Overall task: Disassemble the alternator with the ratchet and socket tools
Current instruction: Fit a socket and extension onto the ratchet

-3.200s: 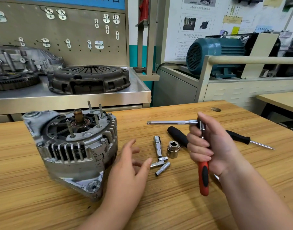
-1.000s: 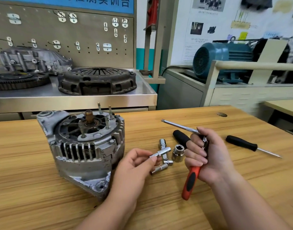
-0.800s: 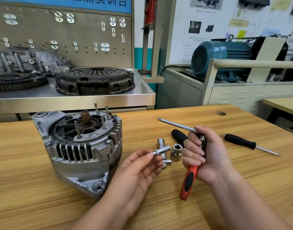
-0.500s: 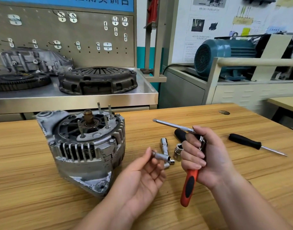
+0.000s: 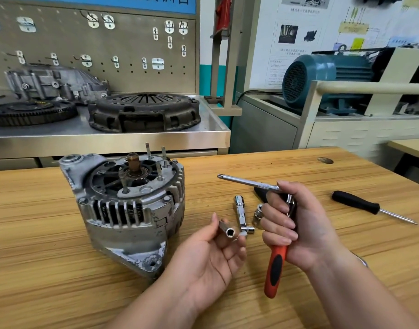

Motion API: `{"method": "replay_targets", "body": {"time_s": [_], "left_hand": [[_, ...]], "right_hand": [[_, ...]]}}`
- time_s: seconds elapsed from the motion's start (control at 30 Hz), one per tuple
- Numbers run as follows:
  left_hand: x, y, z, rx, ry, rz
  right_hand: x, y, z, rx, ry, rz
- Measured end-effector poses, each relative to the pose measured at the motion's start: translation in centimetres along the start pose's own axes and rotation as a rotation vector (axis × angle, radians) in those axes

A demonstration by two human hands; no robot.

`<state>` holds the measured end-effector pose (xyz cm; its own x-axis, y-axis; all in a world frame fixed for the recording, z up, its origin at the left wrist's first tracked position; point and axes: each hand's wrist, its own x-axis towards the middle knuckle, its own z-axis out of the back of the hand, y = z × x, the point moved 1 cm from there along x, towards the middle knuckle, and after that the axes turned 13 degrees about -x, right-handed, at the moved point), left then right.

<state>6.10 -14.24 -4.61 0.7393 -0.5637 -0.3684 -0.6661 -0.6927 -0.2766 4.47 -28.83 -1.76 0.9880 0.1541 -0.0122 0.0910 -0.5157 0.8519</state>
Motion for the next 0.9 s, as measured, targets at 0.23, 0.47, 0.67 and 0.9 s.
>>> {"method": "replay_targets", "body": {"time_s": [0.23,0.47,0.67,0.9], "left_hand": [[0.2,-0.7,0.1,0.169,0.055,-0.117],[0.7,-1.3,0.6,0.24,0.021,-0.254],[0.9,-1.1,0.5,0.181,-0.026,-0.337],[1.3,-1.2,0.9,0.102,-0.042,-0.353]], "right_hand": [[-0.4,0.5,0.2,-0.114,-0.036,-0.006],[-1.4,2.1,0.8,-0.724,-0.192,0.061],[-1.9,2.6,0.3,-0.936,-0.267,0.201],[-2.1,2.7,0.3,-0.973,-0.233,0.207]]}}
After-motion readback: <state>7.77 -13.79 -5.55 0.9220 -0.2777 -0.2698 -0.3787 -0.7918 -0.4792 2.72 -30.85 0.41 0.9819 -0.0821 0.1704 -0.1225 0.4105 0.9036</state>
